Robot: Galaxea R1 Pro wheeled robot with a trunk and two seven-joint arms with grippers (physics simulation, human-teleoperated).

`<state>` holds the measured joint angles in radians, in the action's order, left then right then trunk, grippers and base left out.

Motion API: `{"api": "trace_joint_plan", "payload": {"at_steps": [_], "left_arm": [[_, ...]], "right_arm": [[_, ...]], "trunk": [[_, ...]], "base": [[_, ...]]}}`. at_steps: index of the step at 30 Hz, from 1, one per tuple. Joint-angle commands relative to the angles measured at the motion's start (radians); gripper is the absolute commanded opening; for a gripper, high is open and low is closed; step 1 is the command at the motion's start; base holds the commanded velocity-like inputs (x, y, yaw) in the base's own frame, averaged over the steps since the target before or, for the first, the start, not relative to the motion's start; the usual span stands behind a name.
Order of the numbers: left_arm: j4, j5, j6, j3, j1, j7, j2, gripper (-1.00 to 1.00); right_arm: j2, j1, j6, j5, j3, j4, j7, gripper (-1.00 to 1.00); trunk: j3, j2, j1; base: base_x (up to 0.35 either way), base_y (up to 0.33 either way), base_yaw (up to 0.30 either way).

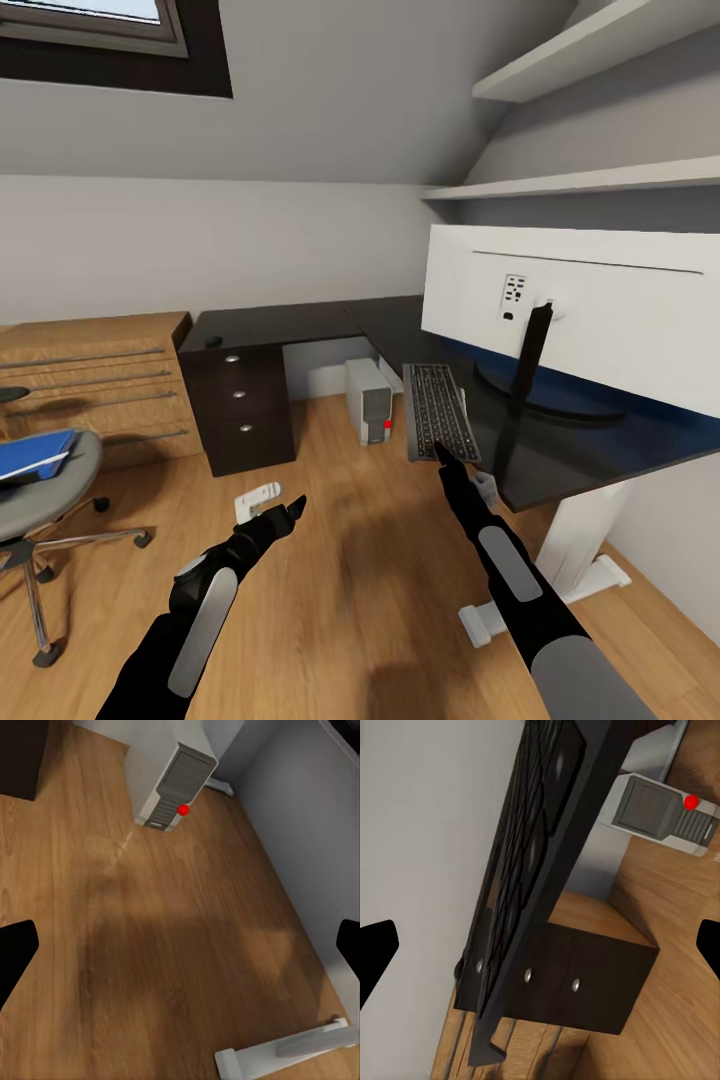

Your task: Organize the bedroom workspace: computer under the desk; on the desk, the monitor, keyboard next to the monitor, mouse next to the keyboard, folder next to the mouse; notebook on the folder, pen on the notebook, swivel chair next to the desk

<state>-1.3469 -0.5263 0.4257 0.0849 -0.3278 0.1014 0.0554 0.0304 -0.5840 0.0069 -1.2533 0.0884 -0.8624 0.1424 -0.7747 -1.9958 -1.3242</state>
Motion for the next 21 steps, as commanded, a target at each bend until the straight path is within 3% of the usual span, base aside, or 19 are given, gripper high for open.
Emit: {"api": "trace_joint_plan", "payload": {"at_steps": [1, 21], "left_arm": [[-0.002, -0.011, 0.004, 0.001, 0.000, 0.009, 0.000, 1.00], [0.000, -0.011, 0.004, 0.001, 0.000, 0.009, 0.000, 1.00]], "right_arm": [[0.000, 0.000, 0.001, -0.011, 0.001, 0.000, 0.003, 1.00], [-0.001, 0.000, 0.001, -0.011, -0.001, 0.001, 0.002, 1.00]], "trunk": [[-0.001, 0.000, 0.000], [-0.001, 0.000, 0.000]], "base": [[0.000, 0.000, 0.000], [0.026, 0.000, 0.000]]}}
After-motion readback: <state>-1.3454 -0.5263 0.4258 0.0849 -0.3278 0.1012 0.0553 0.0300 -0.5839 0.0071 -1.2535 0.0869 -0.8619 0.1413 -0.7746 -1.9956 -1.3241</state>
